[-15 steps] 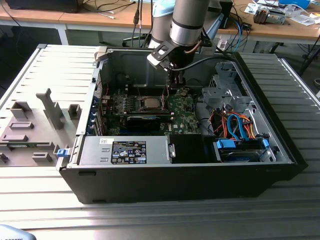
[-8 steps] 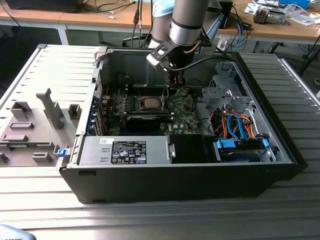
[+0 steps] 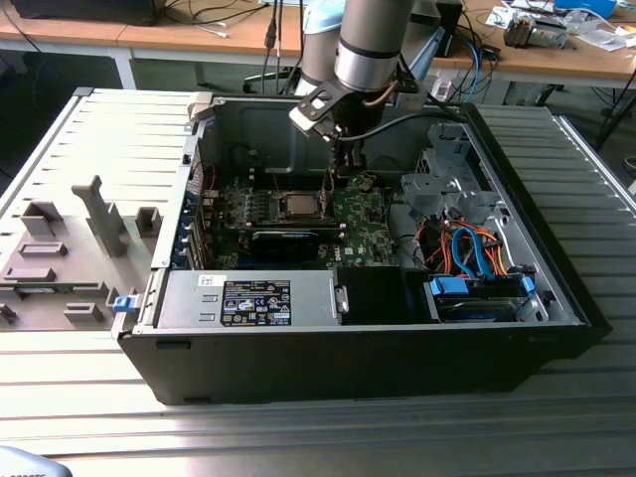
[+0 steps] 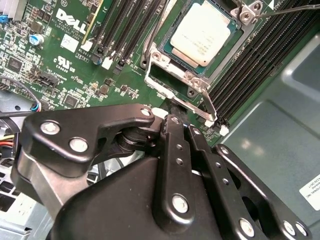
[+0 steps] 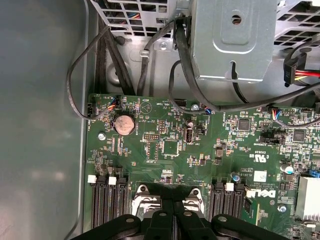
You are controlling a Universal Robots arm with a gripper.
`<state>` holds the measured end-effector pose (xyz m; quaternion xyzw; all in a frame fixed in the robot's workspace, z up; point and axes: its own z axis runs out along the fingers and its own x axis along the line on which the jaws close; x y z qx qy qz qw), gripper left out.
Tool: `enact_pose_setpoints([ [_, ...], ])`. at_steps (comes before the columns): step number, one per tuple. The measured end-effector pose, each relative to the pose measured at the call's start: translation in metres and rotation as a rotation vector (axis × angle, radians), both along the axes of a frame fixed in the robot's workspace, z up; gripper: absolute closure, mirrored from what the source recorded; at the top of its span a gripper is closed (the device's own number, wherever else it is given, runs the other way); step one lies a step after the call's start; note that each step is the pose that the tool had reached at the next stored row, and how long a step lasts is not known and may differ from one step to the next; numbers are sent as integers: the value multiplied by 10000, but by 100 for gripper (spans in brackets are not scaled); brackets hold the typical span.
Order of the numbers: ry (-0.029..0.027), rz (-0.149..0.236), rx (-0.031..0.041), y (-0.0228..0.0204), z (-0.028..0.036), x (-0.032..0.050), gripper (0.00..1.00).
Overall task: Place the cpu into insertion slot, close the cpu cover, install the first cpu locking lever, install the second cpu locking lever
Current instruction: 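Close the cpu cover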
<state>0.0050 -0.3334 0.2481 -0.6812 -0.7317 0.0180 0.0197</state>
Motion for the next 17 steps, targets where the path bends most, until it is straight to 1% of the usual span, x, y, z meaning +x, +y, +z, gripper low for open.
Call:
enact_pose_setpoints([
  [17, 0, 0, 0, 0, -5, -33, 89],
])
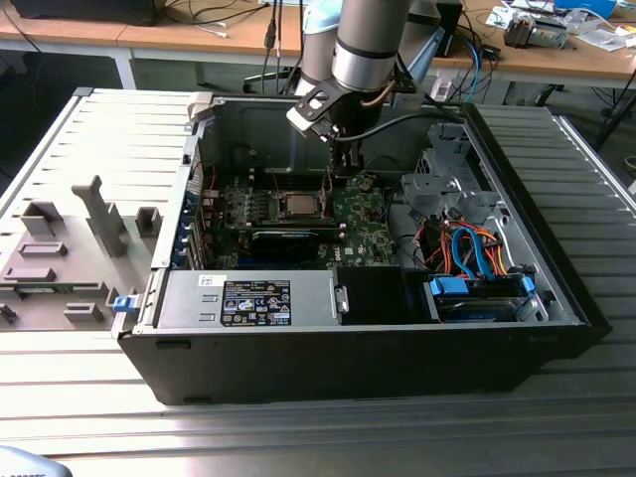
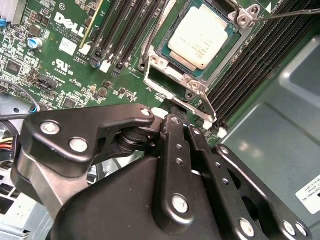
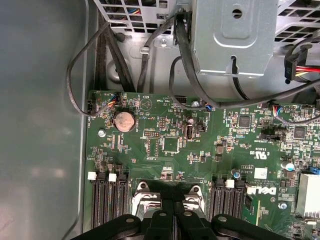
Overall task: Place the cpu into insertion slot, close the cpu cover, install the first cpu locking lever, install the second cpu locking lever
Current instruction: 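Close the cpu cover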
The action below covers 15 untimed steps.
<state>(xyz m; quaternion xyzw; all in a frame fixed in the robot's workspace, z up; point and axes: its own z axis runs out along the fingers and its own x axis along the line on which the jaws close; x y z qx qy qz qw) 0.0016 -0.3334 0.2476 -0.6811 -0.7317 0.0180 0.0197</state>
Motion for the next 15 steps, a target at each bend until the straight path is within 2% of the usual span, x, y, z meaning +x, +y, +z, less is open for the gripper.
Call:
enact_pose_setpoints([
  [15, 0, 1, 0, 0, -4, -31, 89],
])
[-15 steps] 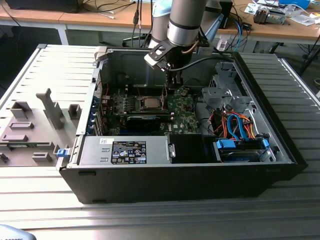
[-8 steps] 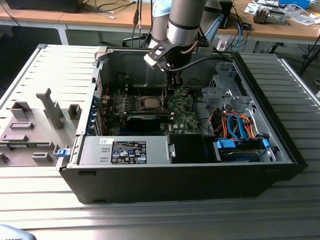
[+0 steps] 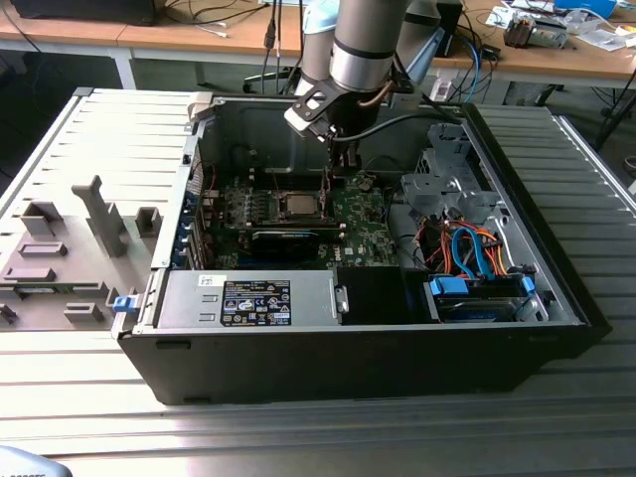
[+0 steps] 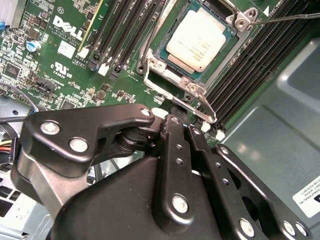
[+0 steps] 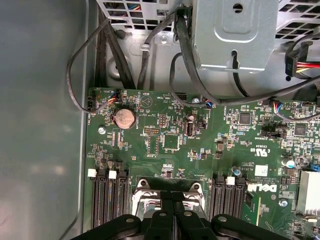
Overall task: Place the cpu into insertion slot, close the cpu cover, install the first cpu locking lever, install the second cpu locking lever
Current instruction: 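Close the cpu cover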
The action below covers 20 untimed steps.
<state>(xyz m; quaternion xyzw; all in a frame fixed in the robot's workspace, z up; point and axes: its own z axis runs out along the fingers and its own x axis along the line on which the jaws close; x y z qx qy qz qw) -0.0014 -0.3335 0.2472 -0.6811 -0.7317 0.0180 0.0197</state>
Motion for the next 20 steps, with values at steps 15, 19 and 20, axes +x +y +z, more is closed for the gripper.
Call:
enact_pose_setpoints([
  [15, 0, -2, 2, 0, -11, -86, 89],
  [19, 0, -1, 3, 0, -46, -132, 89],
  [20, 0, -1, 3, 0, -52, -136, 89],
])
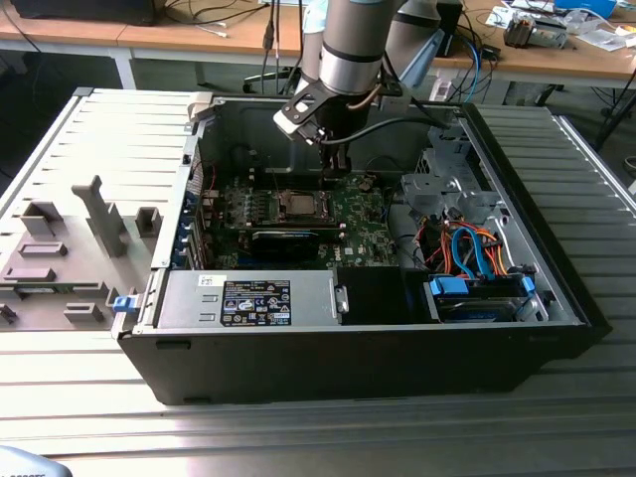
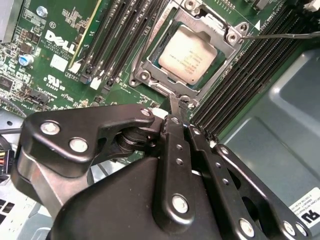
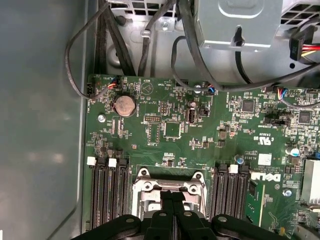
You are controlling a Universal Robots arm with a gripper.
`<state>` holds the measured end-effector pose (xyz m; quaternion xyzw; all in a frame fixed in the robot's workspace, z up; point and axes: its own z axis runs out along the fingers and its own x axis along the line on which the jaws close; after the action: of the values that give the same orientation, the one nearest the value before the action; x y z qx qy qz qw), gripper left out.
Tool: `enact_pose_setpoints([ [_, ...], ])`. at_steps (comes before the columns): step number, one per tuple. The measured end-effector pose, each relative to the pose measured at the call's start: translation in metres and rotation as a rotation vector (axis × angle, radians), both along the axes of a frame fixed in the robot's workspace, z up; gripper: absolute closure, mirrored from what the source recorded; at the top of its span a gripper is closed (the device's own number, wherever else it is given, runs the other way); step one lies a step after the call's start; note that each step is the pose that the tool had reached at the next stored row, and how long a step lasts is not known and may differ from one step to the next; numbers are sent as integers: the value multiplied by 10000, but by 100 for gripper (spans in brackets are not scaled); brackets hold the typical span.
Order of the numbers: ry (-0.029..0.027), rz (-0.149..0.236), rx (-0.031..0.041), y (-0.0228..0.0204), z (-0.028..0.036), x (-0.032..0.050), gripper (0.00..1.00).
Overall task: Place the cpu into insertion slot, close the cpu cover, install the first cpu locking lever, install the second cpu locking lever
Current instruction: 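Close the cpu cover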
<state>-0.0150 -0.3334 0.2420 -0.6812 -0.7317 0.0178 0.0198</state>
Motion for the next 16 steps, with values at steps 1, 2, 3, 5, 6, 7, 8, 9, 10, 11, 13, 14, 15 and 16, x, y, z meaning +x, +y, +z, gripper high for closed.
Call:
enact_pose_setpoints([
  [1, 1, 0, -1, 0, -5, -3, 89],
  [2, 2, 0, -2, 0, -7, -7, 89],
  [3, 1, 0, -2, 0, -10, -10, 89],
  [5, 1, 2, -2, 0, -13, -13, 89],
  [6, 0, 1, -1, 0, -15, -15, 89],
  [7, 0, 0, -1, 0, -17, -17, 89],
  [8, 0, 1, -1, 0, -18, -19, 89],
  [9, 0, -1, -1, 0, -20, -21, 89],
  [10, 0, 1, 0, 0, -24, -24, 89],
  [11, 0, 1, -1, 0, -25, -25, 89],
  [13, 0, 0, -1, 0, -28, -27, 89],
  [14, 0, 0, 0, 0, -31, -29, 89],
  [15, 0, 0, -1, 0, -32, -30, 89],
  [16, 1, 0, -1, 0, -33, -32, 89],
])
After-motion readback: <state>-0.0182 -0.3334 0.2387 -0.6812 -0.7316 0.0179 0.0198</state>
